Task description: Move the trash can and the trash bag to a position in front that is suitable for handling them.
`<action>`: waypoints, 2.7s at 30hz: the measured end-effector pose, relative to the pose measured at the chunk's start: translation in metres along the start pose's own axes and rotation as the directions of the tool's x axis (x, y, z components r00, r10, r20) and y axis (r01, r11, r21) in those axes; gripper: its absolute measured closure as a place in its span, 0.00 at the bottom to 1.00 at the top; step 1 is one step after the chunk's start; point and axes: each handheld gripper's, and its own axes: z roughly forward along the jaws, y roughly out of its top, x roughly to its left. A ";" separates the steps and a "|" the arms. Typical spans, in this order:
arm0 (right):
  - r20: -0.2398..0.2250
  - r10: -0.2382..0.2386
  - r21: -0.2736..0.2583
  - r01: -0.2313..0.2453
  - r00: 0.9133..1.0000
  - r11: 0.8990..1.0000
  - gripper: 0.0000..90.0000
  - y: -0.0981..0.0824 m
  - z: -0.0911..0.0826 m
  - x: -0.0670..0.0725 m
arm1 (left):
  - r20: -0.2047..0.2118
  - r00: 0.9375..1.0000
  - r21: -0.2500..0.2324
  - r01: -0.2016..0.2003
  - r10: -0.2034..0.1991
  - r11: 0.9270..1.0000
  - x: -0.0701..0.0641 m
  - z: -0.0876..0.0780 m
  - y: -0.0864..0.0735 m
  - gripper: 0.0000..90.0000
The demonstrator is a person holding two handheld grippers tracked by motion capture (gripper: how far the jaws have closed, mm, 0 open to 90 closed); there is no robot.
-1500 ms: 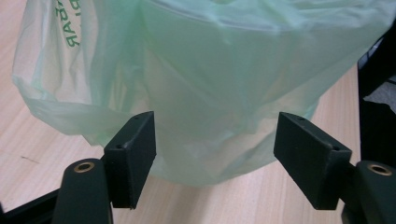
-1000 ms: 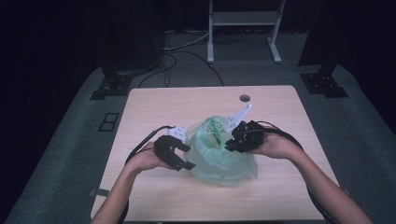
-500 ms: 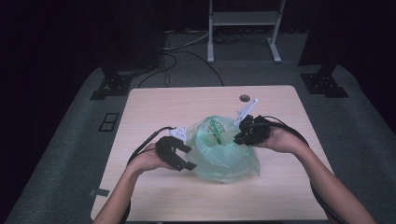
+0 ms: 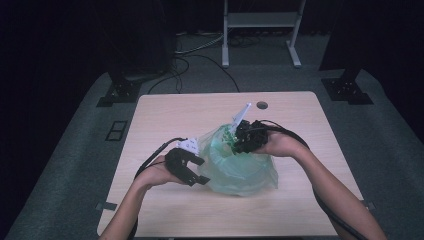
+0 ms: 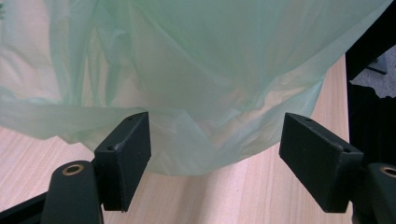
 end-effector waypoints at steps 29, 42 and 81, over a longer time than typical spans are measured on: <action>0.030 -0.017 0.016 0.017 0.999 1.000 0.86 -0.033 -0.022 -0.011 | -0.020 1.000 -0.012 0.020 -0.020 1.000 0.007 -0.007 0.004 0.25; 0.031 -0.054 -0.036 0.055 0.998 0.998 0.85 -0.010 -0.025 0.008 | -0.030 0.999 -0.020 0.021 -0.022 1.000 0.006 -0.012 0.004 0.25; 0.006 -0.044 0.041 0.044 0.999 0.998 0.79 0.019 0.003 -0.011 | -0.045 0.999 -0.047 0.020 -0.022 0.999 0.007 -0.016 0.002 0.21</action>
